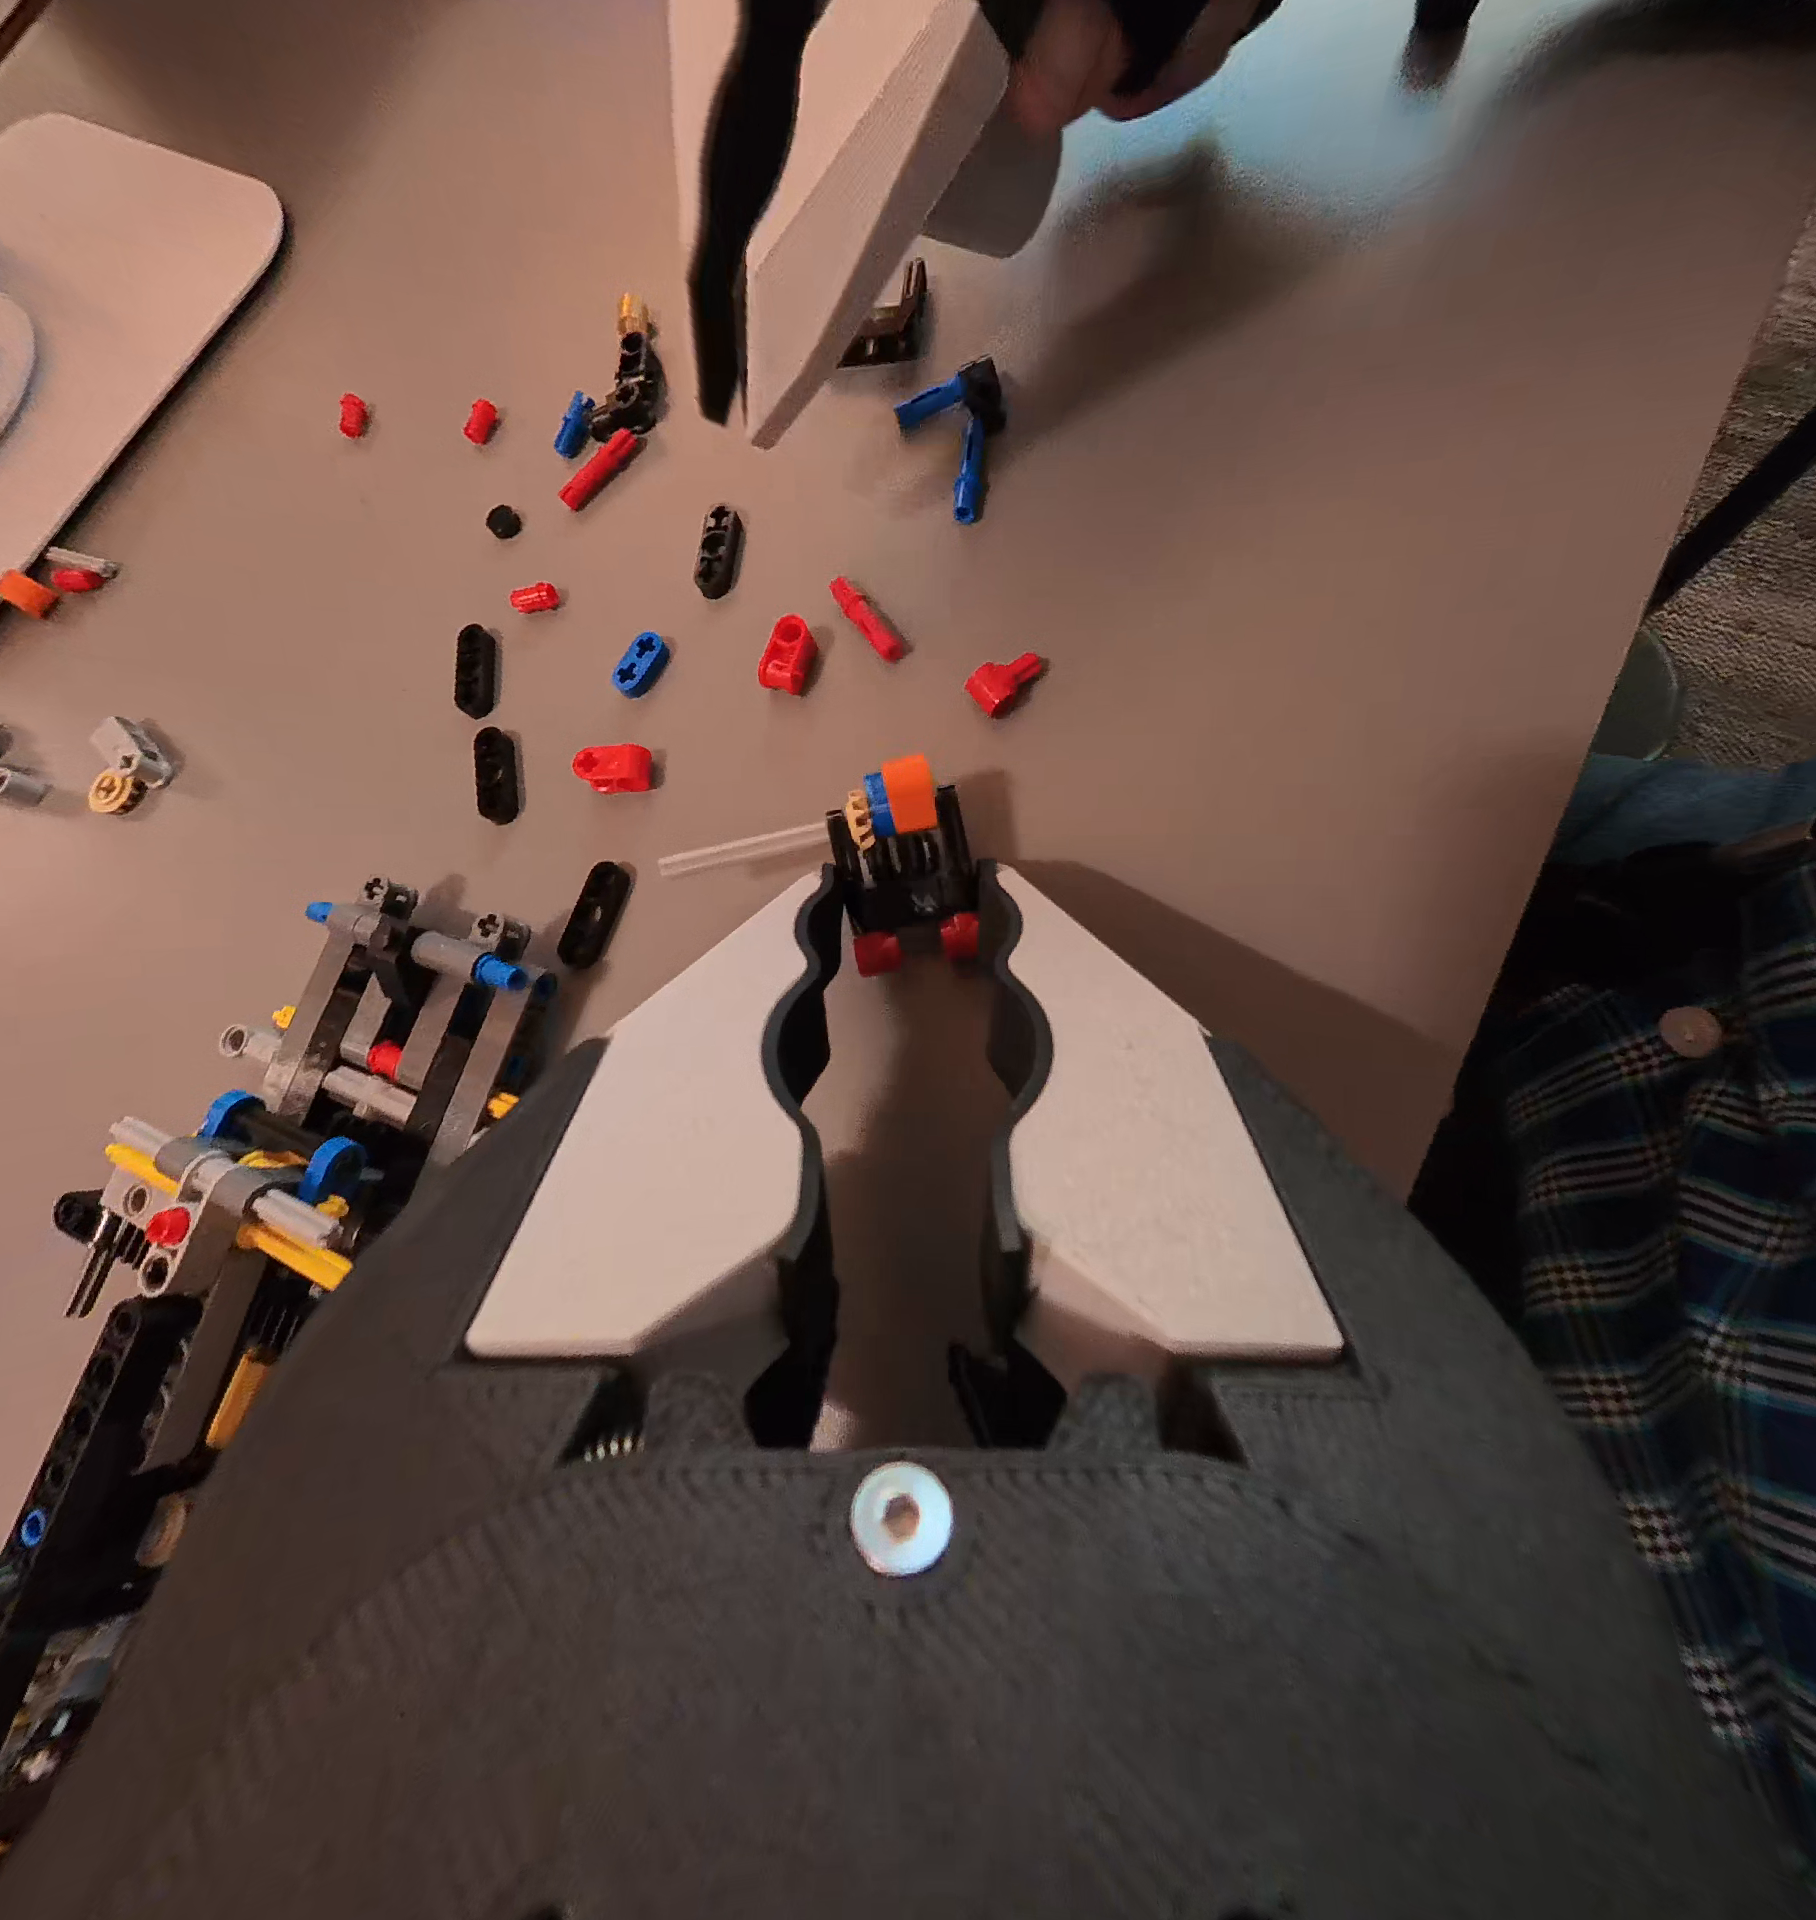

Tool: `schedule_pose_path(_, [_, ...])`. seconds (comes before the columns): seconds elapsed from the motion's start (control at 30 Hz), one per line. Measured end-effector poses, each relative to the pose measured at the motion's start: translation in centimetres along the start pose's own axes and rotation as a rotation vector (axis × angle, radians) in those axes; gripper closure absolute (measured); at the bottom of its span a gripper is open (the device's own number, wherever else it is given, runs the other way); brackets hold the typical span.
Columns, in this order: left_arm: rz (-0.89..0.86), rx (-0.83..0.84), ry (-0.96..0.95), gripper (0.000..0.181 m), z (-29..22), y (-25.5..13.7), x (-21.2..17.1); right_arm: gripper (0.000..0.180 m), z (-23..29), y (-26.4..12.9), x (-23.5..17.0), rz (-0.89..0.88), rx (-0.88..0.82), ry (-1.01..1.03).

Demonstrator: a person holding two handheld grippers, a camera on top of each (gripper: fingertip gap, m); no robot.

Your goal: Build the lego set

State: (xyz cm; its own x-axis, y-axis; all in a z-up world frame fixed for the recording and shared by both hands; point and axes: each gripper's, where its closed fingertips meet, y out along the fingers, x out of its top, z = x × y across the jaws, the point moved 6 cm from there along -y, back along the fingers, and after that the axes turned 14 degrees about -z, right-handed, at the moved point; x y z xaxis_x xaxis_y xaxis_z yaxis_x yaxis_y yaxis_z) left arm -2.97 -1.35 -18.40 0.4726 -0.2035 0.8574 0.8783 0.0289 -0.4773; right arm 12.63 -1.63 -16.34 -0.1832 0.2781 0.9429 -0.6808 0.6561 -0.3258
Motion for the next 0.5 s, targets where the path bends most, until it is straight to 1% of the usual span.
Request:
schedule_pose_path(0.03, [-0.005,0.005,0.002,0.156,0.0,-0.1,0.0,0.164,-0.1,0.1,0.2,-0.004,-0.008,0.013])
schedule_pose_path(0.1, [-0.022,0.012,0.016,0.156,0.0,-0.4,0.1,0.158,-0.1,0.5,0.6,-0.002,-0.014,0.033])
schedule_pose_path(0.23, [-0.042,0.043,0.105,0.156,0.1,-0.9,0.4,0.161,0.8,1.5,1.8,-0.041,0.075,0.118])
schedule_pose_path(0.33, [-0.044,0.073,0.214,0.156,0.0,-1.1,0.8,0.16,1.4,2.4,2.9,-0.091,0.185,0.257])
schedule_pose_path(0.4, [-0.042,0.083,0.301,0.156,-0.1,-1.3,1.0,0.158,1.6,3.1,3.1,-0.081,0.238,0.315])
schedule_pose_path(0.5, [-0.013,0.091,0.408,0.157,-0.3,-1.4,0.8,0.159,2.3,4.1,3.5,-0.074,0.313,0.34])
